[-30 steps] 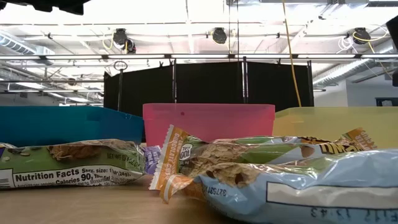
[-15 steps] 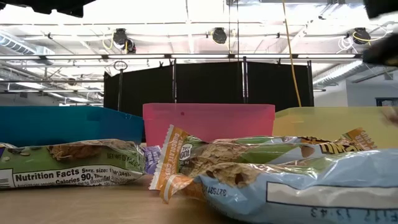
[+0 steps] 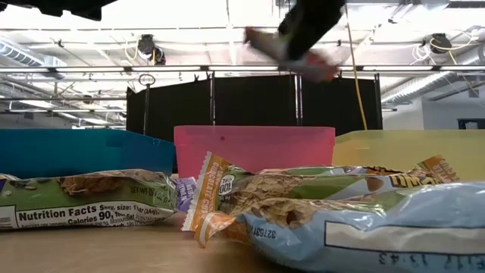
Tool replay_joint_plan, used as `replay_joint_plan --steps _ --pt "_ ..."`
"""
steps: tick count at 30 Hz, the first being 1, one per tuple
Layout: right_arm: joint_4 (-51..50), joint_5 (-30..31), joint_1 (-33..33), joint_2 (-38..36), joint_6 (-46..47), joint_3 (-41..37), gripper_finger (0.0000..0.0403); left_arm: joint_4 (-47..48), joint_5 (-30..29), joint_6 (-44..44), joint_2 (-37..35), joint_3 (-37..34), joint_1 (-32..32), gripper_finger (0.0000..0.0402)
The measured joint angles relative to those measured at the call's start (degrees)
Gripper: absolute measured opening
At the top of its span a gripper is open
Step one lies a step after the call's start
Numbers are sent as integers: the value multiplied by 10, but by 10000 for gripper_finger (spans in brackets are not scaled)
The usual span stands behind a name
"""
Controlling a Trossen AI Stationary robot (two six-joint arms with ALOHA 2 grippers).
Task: Pick and place Granola Bars by type
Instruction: Put the red granola bar into the red bin, then put the blue granola bar into the blue bin
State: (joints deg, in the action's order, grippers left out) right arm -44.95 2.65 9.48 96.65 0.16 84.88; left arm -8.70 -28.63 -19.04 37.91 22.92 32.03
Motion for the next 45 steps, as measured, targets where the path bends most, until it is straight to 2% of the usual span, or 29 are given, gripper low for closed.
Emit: replay_joint_plan --steps 5,8,12,21,24,31,35,40,45 --pt "1 0 -95 61 -71 -1 26 1 0 -3 0 0 0 55" --pt "30 -31 -125 94 -106 -1 22 1 -3 -3 0 0 0 51" --pt "69 -62 -145 133 -141 -1 24 5 -7 -3 0 0 0 45" --pt "77 -73 -141 168 -196 -1 38 30 -53 -3 0 0 -1 44" --pt "82 -73 -139 153 -199 -1 62 31 -54 -3 1 0 -1 46" --pt "104 -69 -139 127 -162 -1 156 29 -55 -2 1 0 -1 47" --pt "89 -63 -138 90 -145 -2 182 34 -55 3 3 0 -1 47" --pt "90 -101 -111 -31 -113 -17 168 37 -54 -2 3 0 -2 47" --pt "200 -47 -35 -172 -88 -132 107 47 -52 8 4 0 -3 47"
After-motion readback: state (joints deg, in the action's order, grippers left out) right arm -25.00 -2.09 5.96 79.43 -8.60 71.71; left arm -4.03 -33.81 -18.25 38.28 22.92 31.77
